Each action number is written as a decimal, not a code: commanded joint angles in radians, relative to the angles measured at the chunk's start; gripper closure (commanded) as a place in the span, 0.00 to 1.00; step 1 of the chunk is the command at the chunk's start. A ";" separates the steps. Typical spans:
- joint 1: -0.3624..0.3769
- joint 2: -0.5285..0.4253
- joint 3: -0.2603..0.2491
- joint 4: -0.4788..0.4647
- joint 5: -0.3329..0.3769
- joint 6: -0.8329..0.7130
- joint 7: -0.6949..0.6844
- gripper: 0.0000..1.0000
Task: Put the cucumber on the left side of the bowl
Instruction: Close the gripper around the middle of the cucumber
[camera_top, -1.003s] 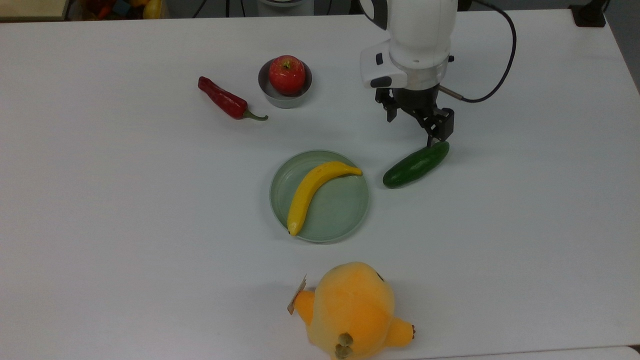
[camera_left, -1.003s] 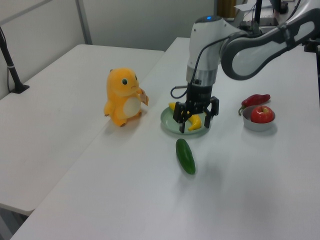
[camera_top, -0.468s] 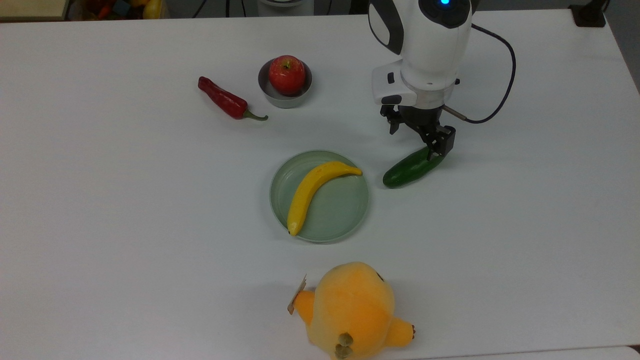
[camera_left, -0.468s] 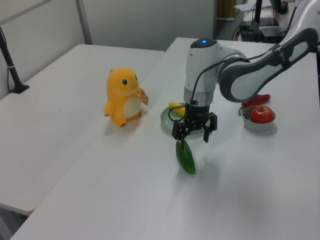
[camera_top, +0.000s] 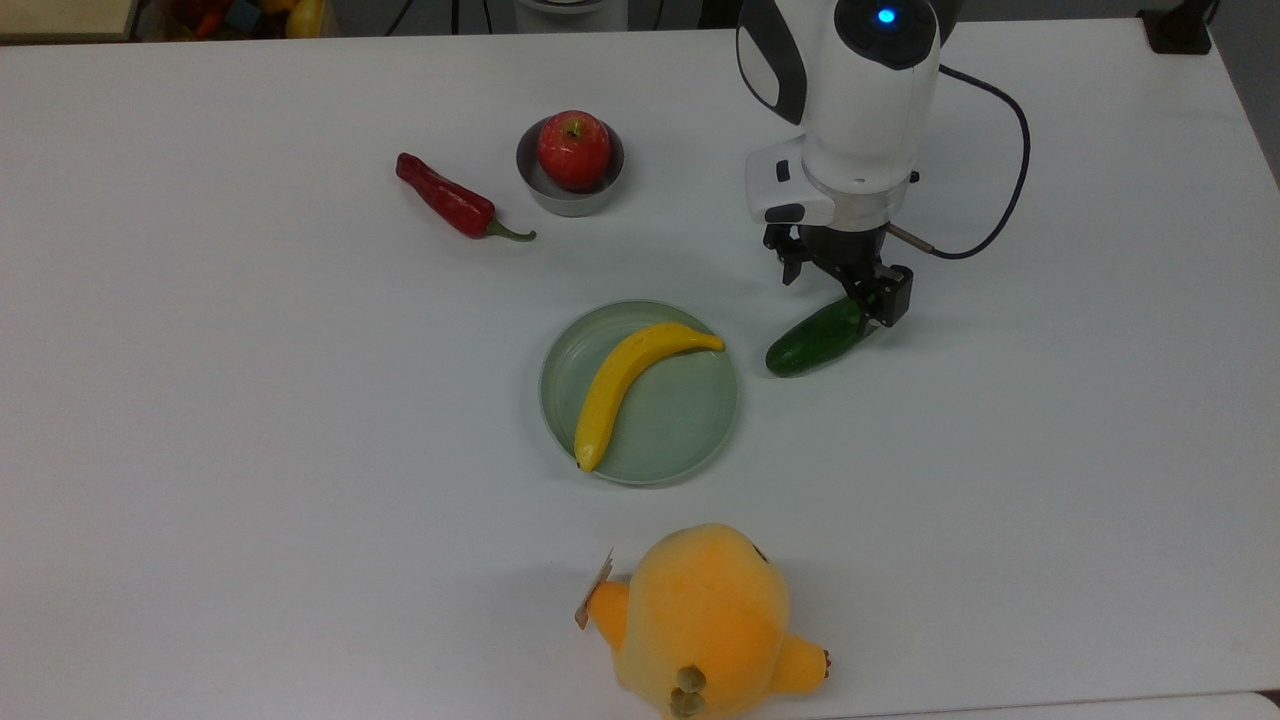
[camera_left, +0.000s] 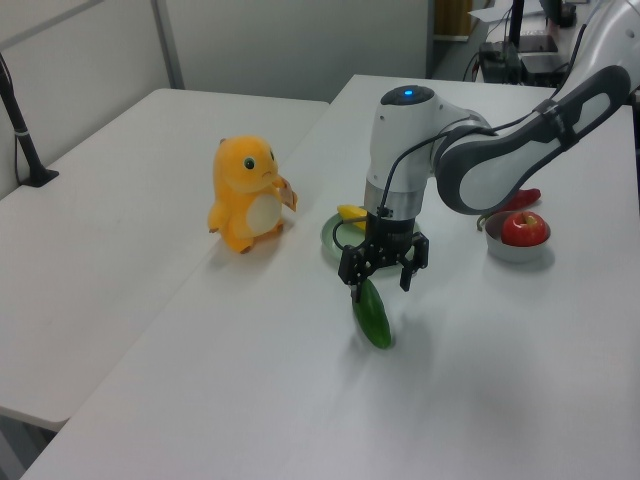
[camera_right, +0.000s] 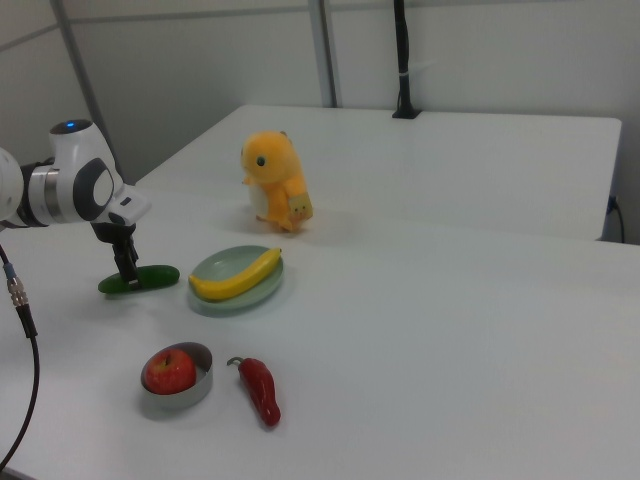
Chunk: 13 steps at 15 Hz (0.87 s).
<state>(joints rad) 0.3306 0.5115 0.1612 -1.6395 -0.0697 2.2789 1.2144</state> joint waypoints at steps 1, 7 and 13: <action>0.007 0.009 -0.003 -0.009 -0.039 0.034 0.028 0.00; 0.008 0.025 -0.003 -0.011 -0.065 0.034 0.028 0.27; 0.007 0.018 -0.002 -0.008 -0.078 0.028 0.016 0.90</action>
<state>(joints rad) 0.3310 0.5395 0.1613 -1.6371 -0.1188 2.2888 1.2172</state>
